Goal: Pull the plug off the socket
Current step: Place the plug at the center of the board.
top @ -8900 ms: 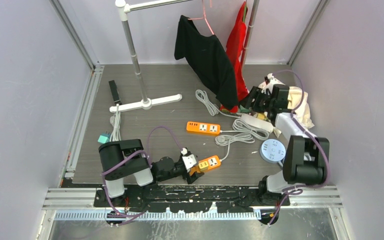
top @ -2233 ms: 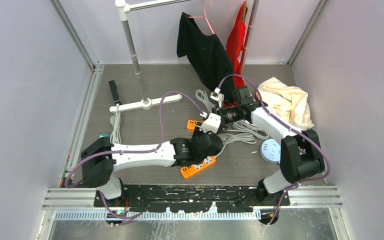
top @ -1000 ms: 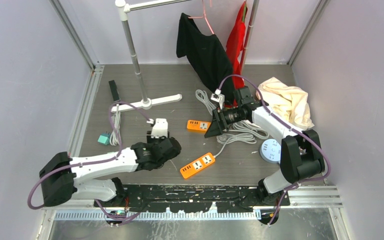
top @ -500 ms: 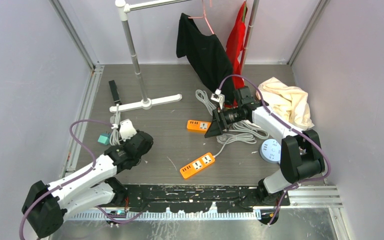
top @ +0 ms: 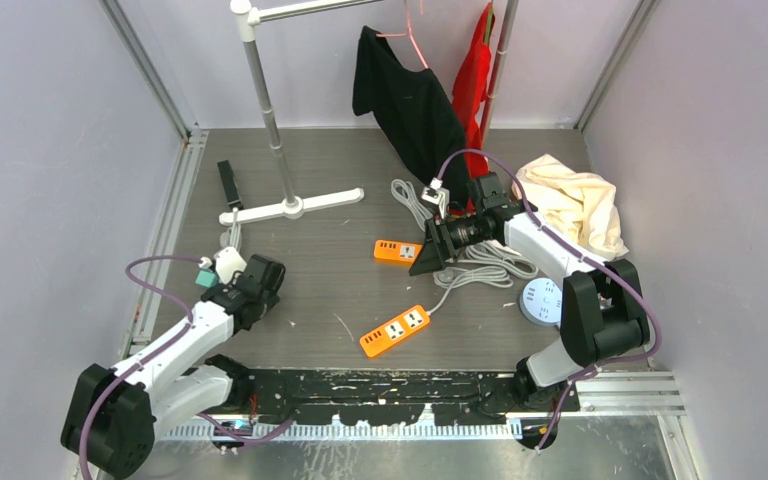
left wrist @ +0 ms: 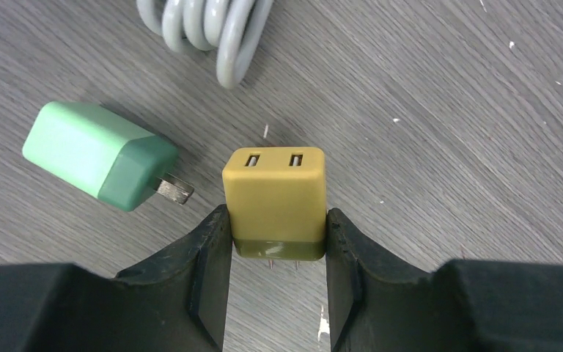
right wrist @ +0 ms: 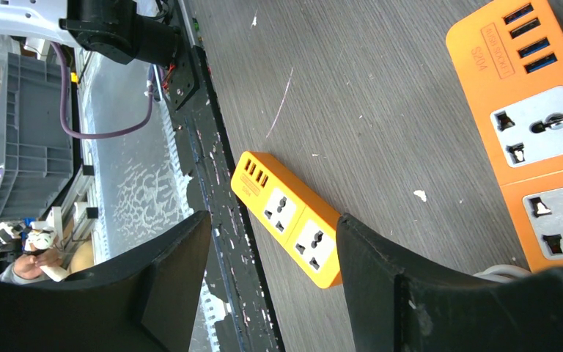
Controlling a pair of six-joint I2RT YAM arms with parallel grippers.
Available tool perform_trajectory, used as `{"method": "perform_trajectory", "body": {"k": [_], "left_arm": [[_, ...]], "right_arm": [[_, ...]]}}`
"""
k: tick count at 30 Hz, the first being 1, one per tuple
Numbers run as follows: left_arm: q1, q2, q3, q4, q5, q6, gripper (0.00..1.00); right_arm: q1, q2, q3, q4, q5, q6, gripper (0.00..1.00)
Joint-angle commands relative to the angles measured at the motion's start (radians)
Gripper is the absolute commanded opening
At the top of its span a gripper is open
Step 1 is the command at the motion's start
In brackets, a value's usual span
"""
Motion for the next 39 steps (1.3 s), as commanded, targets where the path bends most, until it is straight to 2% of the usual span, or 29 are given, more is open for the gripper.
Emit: {"method": "perform_trajectory", "body": {"k": [1,4,6,13,16,20,29,34,39], "left_arm": [[0.028,0.005,0.006,-0.004,-0.027,-0.076,0.00],[0.031,0.011,0.013,-0.062,-0.052,-0.145,0.06],[0.031,0.015,0.018,-0.098,-0.060,-0.188,0.16],[0.031,0.039,0.048,-0.167,-0.056,-0.238,0.24],[0.031,0.053,0.078,-0.200,-0.054,-0.249,0.46],[0.031,0.080,0.114,-0.229,-0.036,-0.252,0.64],[0.031,0.153,0.199,-0.314,0.027,-0.246,0.82],[0.031,0.194,0.275,-0.353,0.095,-0.191,0.93],[0.031,0.269,0.392,-0.437,0.137,-0.134,0.97]], "right_arm": [[-0.004,-0.014,0.037,0.005,-0.023,-0.017,0.68],[-0.003,-0.014,0.037,0.003,-0.022,-0.018,0.68],[-0.004,-0.014,0.037,0.004,-0.022,-0.020,0.68],[-0.004,-0.014,0.038,0.004,-0.021,-0.021,0.68],[-0.004,-0.015,0.037,0.002,-0.021,-0.021,0.68],[-0.005,-0.014,0.038,0.001,-0.021,-0.022,0.69],[-0.011,-0.023,0.047,-0.022,-0.019,-0.042,0.69],[-0.023,-0.039,0.051,-0.040,-0.007,-0.066,0.69],[-0.038,-0.052,0.056,-0.052,-0.004,-0.079,0.69]]}}
